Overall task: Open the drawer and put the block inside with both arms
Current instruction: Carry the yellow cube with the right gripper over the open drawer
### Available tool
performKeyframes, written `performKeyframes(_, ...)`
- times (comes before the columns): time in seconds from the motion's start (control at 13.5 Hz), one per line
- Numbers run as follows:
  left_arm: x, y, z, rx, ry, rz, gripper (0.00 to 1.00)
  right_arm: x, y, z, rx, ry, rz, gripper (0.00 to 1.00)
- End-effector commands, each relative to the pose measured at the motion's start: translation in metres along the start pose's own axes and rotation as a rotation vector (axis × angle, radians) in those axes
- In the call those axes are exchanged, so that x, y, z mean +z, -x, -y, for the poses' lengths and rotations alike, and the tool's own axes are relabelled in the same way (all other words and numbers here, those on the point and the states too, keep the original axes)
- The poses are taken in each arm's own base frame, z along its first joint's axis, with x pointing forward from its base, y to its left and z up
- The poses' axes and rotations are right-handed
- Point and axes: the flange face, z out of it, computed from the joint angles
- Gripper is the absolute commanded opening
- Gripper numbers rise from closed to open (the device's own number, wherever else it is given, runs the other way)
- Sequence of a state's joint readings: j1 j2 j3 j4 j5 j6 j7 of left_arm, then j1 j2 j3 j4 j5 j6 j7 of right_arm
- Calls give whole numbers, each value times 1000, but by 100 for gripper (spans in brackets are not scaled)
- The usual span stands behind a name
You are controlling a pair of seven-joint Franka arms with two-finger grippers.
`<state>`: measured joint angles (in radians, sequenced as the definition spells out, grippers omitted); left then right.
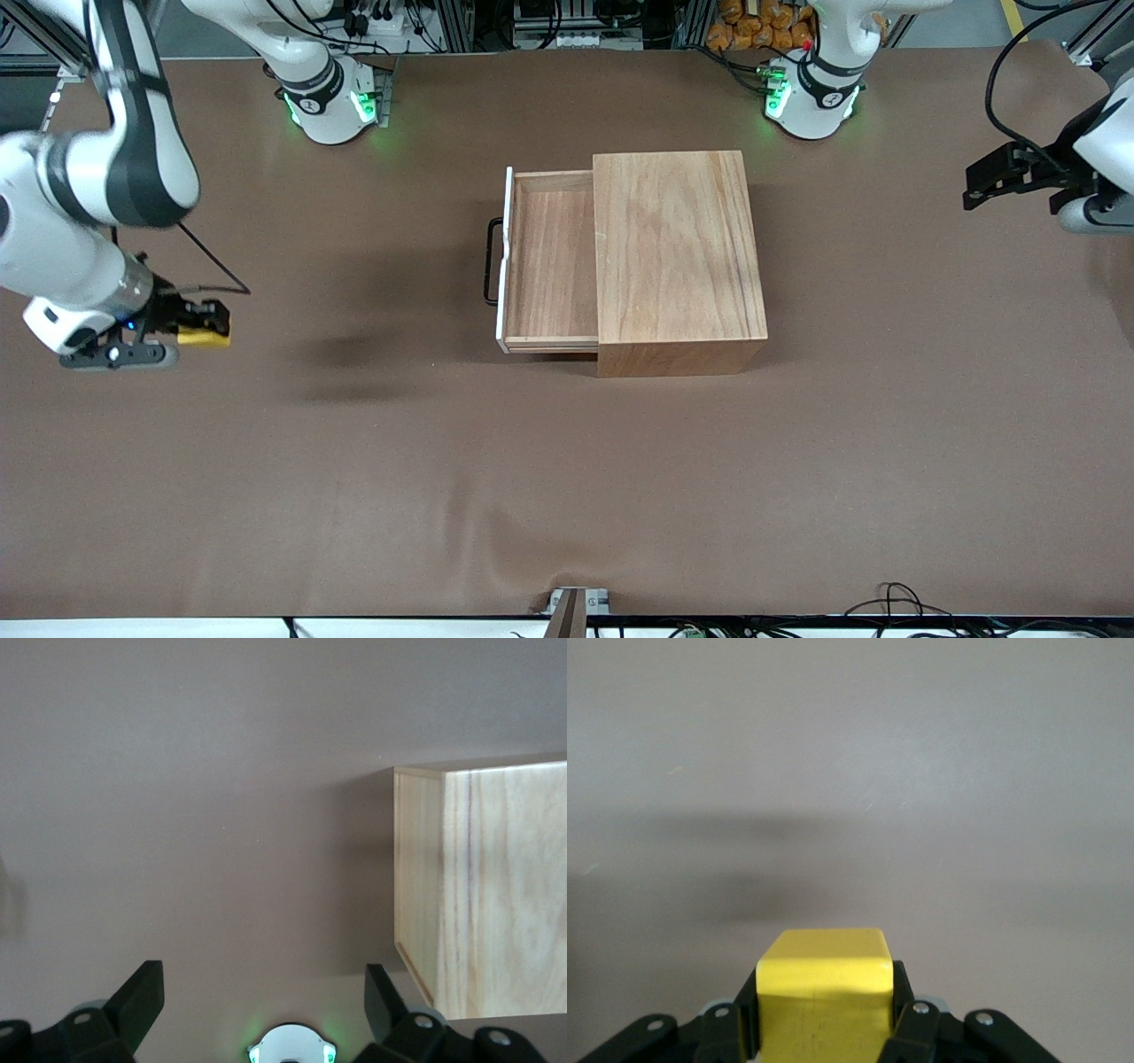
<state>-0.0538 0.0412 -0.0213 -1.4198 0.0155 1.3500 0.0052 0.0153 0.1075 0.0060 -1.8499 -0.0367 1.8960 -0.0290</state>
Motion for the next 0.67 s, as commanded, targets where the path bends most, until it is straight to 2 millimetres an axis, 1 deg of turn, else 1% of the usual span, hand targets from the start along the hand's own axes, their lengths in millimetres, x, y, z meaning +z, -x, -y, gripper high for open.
performKeyframes(0.0, 4, 6, 13, 4, -14, 0, 100, -43, 17, 69, 79, -9, 50, 5)
performKeyframes(0.07, 2, 5, 19, -5, -31, -10, 100, -47, 24, 98, 119, -46, 57, 5)
performKeyframes(0.22, -3, 15, 27, -42, -29, -16, 100, -49, 34, 164, 154, -164, 94, 1)
performKeyframes(0.3, 7, 16, 34, -58, -26, -6, 100, -50, 38, 197, 175, -202, 88, 0)
performKeyframes(0.37, 15, 12, 39, -69, -15, -19, 100, -50, 43, 224, 198, -210, 70, 0)
performKeyframes(0.45, 20, 11, 43, -85, -14, -19, 100, -44, 48, 252, 189, -208, 65, 0)
performKeyframes(0.59, 17, 13, 41, -169, -13, -30, 100, -29, 54, 302, 155, -215, 38, 0)
